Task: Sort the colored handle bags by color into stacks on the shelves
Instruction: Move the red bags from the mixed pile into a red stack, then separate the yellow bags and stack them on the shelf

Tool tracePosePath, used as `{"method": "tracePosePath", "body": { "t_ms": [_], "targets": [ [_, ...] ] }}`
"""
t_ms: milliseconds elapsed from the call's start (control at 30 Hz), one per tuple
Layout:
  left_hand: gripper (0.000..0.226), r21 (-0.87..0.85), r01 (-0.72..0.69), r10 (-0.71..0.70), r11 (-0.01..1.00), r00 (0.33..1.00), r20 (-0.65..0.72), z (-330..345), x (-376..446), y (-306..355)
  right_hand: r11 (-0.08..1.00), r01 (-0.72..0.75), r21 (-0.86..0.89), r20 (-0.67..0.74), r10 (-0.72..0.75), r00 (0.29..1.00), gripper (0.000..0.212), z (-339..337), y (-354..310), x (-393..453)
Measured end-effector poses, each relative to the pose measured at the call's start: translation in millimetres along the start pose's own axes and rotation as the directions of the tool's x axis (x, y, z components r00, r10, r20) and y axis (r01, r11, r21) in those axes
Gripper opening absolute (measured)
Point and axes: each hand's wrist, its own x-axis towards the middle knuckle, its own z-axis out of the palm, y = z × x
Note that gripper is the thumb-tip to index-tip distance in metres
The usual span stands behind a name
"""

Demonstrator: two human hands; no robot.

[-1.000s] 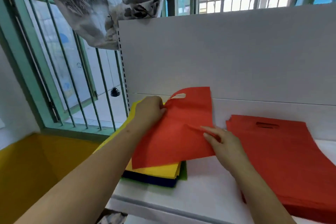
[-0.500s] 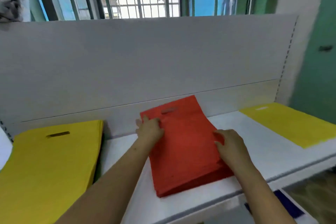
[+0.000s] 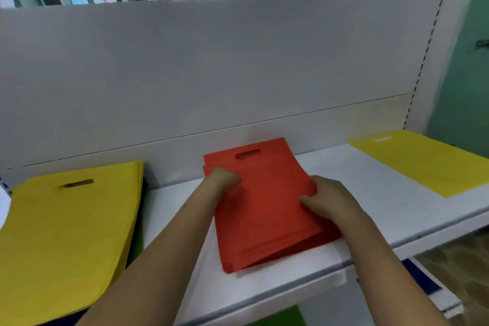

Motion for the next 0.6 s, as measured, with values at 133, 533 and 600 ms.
{"method": "tracePosePath", "body": {
  "t_ms": [133,533,600],
  "targets": [
    [0.066,-0.261,0.023,-0.033,0.965,0.999,-0.034,-14,2,-5,0.994,-0.092,-0.055,0.067,0.096,0.993,0.081,1,-13,38],
    [0.078,-0.535,0.004,-0.022,0.845,0.999,-0.026,-20,10,-4,0.981,-0.011,0.194,0.16,-0.02,0.987,0.087,12,-55,122],
    [0.087,-0.518,0.006,-0.022,0.855,0.999,-0.024,-19,10,-4,0.968,-0.01,0.251,0.176,-0.035,0.984,0.089,12,-49,124]
  ]
}}
